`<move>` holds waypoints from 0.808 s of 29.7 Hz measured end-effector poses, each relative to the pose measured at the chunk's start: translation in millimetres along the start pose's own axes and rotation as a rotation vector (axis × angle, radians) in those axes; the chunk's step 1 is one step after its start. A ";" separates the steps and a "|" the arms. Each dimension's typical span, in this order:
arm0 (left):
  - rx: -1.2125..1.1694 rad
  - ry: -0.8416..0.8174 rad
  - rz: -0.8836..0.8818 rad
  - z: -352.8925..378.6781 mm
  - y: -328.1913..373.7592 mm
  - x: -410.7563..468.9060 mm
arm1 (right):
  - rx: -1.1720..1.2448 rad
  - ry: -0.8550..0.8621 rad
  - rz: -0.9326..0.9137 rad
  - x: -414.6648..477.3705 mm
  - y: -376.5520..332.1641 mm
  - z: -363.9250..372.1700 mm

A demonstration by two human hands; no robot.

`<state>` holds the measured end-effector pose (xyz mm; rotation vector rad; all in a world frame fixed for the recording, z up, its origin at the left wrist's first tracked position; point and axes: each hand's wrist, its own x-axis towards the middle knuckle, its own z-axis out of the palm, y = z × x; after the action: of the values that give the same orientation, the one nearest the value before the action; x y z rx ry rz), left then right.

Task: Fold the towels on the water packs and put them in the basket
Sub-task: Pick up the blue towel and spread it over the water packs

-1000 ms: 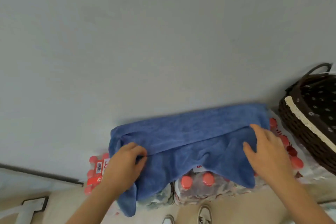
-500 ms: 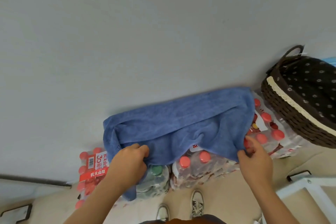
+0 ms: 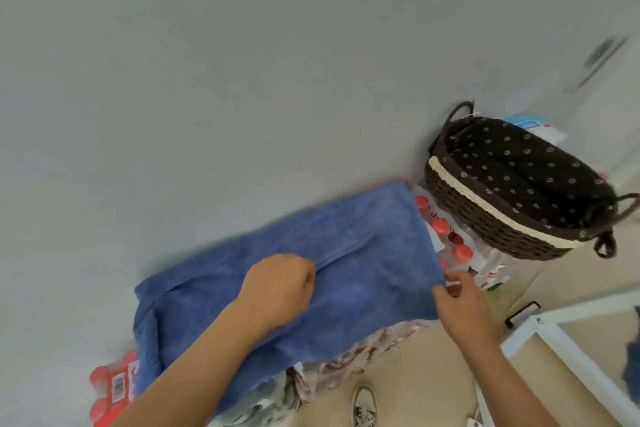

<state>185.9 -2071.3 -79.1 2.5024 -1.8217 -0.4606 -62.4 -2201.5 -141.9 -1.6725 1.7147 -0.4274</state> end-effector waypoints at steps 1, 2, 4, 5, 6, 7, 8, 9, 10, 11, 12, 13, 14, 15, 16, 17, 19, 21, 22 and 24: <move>-0.066 0.043 0.032 -1.7 11.7 16.1 | 0.051 -0.040 0.028 2.6 5.3 1.6; -0.121 0.073 0.057 -3.8 24.2 33.2 | 0.132 -0.084 0.068 5.0 9.5 1.8; -0.228 0.107 0.078 -6.6 49.3 69.2 | 0.375 -0.174 0.181 8.0 11.5 -1.1; -0.266 0.115 0.085 -7.1 61.7 87.5 | 0.485 -0.207 0.238 10.2 12.4 -3.3; -0.283 0.119 0.094 -7.8 74.1 105.5 | 0.541 -0.225 0.270 12.6 12.3 -7.7; -0.281 0.121 0.101 -9.0 86.3 123.2 | 0.545 -0.243 0.281 15.8 13.6 -12.0; -0.267 0.122 0.096 -9.9 97.1 140.7 | 0.532 -0.270 0.269 19.1 15.4 -16.6; -0.252 0.130 0.080 -11.8 107.5 155.8 | 0.510 -0.300 0.250 21.8 18.9 -19.3; -0.247 0.132 0.053 -13.1 115.9 169.3 | 0.494 -0.327 0.225 23.2 21.0 -22.0; -0.255 0.133 0.025 -15.1 123.1 180.4 | 0.481 -0.356 0.192 25.2 24.5 -22.4; -0.274 0.121 -0.006 -16.6 128.6 189.7 | 0.469 -0.387 0.153 26.5 27.5 -22.3; -0.292 0.108 -0.031 -16.7 133.1 198.3 | 0.457 -0.437 0.125 27.1 29.2 -22.0; -0.309 0.097 -0.059 -14.6 135.2 207.3 | 0.453 -0.491 0.102 27.4 33.1 -19.6; -0.323 0.094 -0.087 -10.4 135.7 215.4 | 0.447 -0.552 0.093 27.2 37.1 -17.4; -0.333 0.092 -0.126 -6.0 135.4 222.5 | 0.453 -0.614 0.097 26.6 39.9 -16.3; -0.332 0.095 -0.162 -1.4 134.9 228.7 | 0.491 -0.672 0.111 26.3 40.6 -16.9; -0.311 0.102 -0.213 5.3 133.5 237.7 | 0.598 -0.761 0.131 26.5 40.9 -22.9; -0.295 0.114 -0.234 9.6 130.3 244.0 | 0.697 -0.757 0.151 29.2 42.5 -31.2; -0.291 0.113 -0.238 10.6 128.5 246.0 | 0.745 -0.719 0.163 31.7 42.6 -36.1; -0.300 0.132 -0.245 12.7 124.7 249.9 | 0.837 -0.586 0.213 38.9 42.5 -42.8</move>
<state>136.7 -2342.5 -125.8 2.4847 -1.2967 -0.5168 -119.6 -2244.1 -149.5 -0.8686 1.0360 -0.4167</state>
